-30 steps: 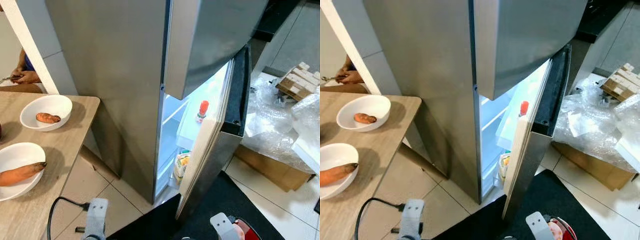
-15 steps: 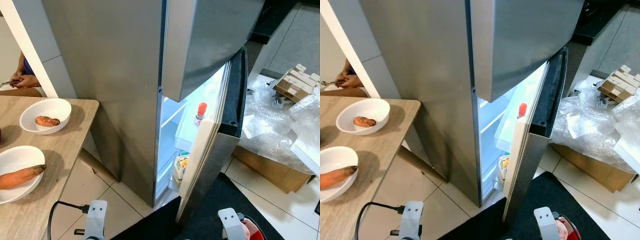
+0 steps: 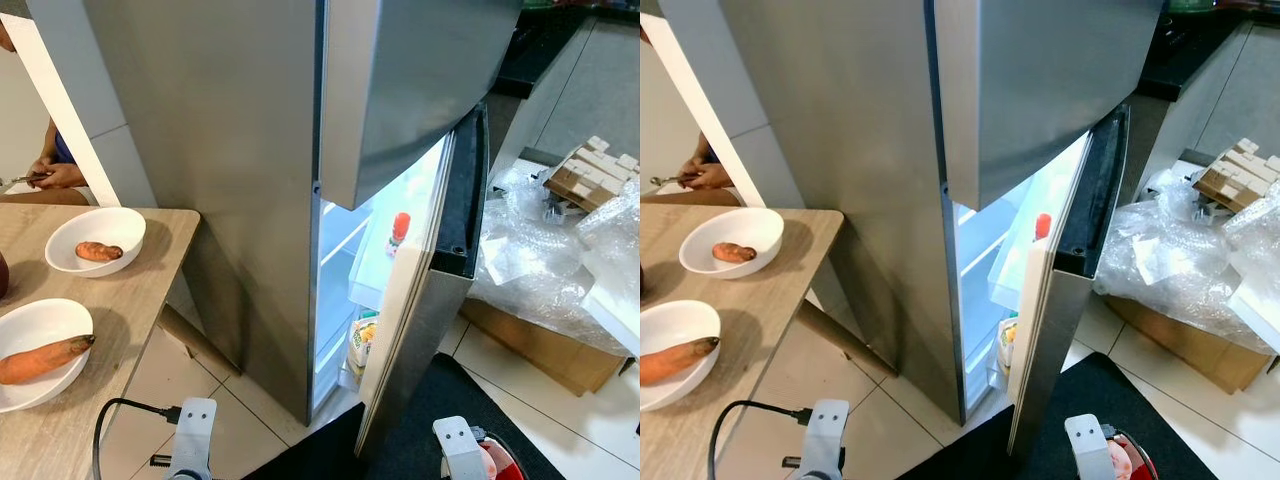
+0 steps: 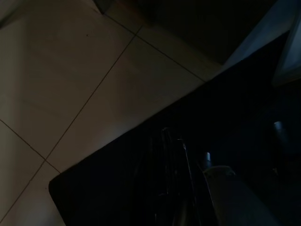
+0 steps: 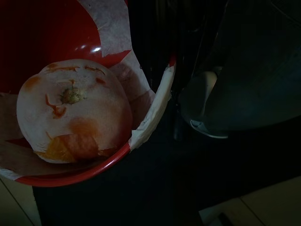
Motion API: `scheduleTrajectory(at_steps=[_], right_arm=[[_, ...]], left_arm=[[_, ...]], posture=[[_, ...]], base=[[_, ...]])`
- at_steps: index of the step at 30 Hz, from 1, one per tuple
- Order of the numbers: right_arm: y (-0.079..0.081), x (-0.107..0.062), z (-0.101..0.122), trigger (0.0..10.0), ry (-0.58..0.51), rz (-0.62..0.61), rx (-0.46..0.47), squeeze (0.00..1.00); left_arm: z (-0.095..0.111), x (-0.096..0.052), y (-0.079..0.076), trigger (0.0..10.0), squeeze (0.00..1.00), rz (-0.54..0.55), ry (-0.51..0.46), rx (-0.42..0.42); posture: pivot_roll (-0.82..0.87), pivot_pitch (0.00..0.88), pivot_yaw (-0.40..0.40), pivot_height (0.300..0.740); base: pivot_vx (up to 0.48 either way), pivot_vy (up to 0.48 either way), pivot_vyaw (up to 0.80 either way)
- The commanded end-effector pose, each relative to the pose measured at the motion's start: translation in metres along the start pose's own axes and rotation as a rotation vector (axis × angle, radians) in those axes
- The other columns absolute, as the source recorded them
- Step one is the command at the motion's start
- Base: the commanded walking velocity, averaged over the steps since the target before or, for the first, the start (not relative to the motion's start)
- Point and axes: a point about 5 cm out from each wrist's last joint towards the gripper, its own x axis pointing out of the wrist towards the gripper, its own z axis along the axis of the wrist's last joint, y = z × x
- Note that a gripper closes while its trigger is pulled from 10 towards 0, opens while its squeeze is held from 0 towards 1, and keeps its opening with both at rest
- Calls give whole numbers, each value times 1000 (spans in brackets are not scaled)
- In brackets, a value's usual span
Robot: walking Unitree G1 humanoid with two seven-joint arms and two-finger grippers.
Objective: Restocking fridge
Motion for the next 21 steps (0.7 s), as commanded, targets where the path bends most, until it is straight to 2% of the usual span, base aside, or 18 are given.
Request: scheduleTrajectory(at_steps=[1, 4, 8, 9, 12, 21], right_arm=[[1, 1, 4, 10000, -9, 2, 15, 0], [1, 1, 5, 10000, -9, 6, 10, 0], [2, 2, 9, 10000, -22, 13, -64, 0], [2, 2, 10, 10000, -22, 27, -113, 0], [1, 2, 11, 10000, -22, 34, -141, 0], [-2, 2, 14, 10000, -22, 36, -163, 0]], left_arm=[[-2, -1, 1, 10000, 0, 13, 1, -4], [-3, -1, 1, 10000, 0, 14, 2, -10], [-4, -1, 1, 10000, 0, 21, 6, -21], [-6, -2, 1, 10000, 0, 26, 7, -27], [-7, -2, 1, 10000, 0, 27, 5, -33], [-12, -4, -3, 10000, 0, 21, -2, -60]], posture=[[-144, 25, -7, 700], [-143, 18, -10, 700], [-138, 13, -26, 700], [-132, 15, -39, 700], [-127, 15, -52, 700], [-116, 18, -68, 700]], base=[[0, 0, 0], [0, 0, 0], [0, 0, 0], [0, 0, 0], [0, 0, 0], [0, 0, 0]])
